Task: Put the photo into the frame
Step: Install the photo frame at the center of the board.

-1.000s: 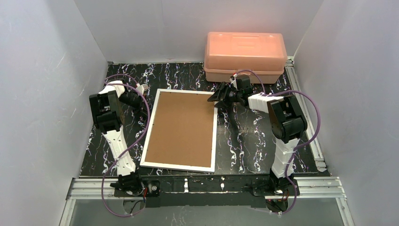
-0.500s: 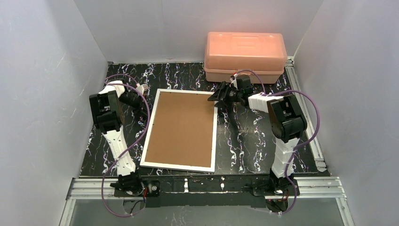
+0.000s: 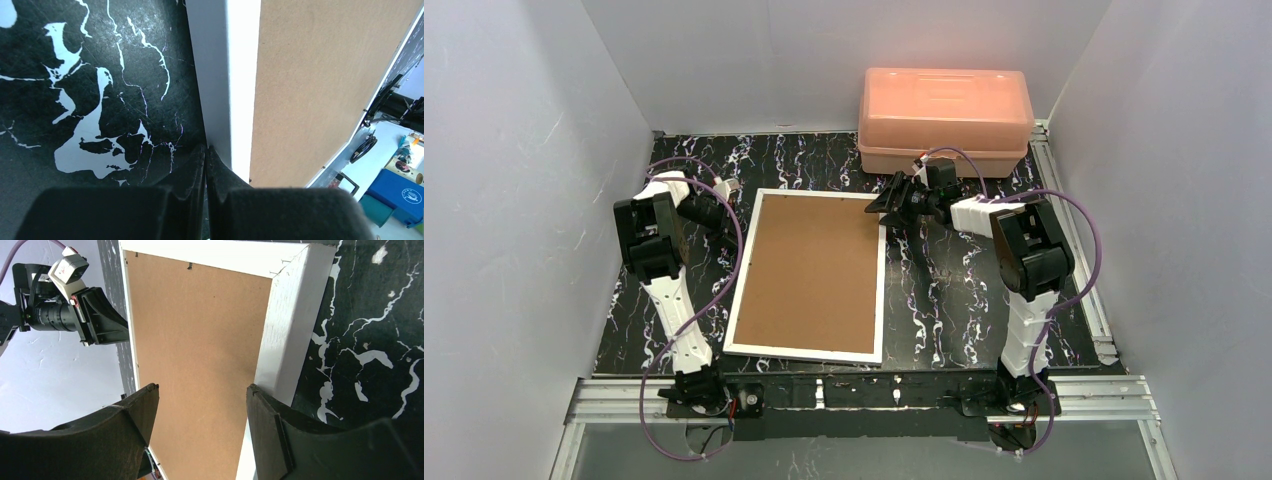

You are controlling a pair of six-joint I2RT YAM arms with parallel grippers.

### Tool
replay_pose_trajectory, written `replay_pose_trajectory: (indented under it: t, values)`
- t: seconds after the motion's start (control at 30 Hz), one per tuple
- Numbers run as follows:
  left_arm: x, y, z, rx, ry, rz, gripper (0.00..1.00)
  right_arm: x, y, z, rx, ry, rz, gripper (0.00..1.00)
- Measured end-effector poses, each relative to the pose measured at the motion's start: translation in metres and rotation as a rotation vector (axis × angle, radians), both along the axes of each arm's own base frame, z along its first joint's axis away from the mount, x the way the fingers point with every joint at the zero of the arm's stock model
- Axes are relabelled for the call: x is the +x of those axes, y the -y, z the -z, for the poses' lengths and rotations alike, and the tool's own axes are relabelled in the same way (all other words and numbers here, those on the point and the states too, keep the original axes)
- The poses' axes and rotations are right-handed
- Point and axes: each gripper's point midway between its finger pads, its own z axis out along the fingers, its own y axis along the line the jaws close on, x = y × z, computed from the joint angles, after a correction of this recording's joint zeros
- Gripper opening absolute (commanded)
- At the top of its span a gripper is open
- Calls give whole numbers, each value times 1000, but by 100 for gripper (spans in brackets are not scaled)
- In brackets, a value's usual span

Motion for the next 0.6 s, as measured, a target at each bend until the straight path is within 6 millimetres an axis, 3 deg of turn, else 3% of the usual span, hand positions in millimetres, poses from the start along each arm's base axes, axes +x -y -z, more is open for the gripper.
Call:
replay_pose_trajectory:
  t: [0.4, 0.6]
  values:
    - [-2, -1, 0, 2, 5, 18, 0, 11, -7, 0, 16, 20, 6, 72]
    - [-2, -1, 0, 2, 10, 29, 0, 8, -17, 5, 23, 17, -15, 72]
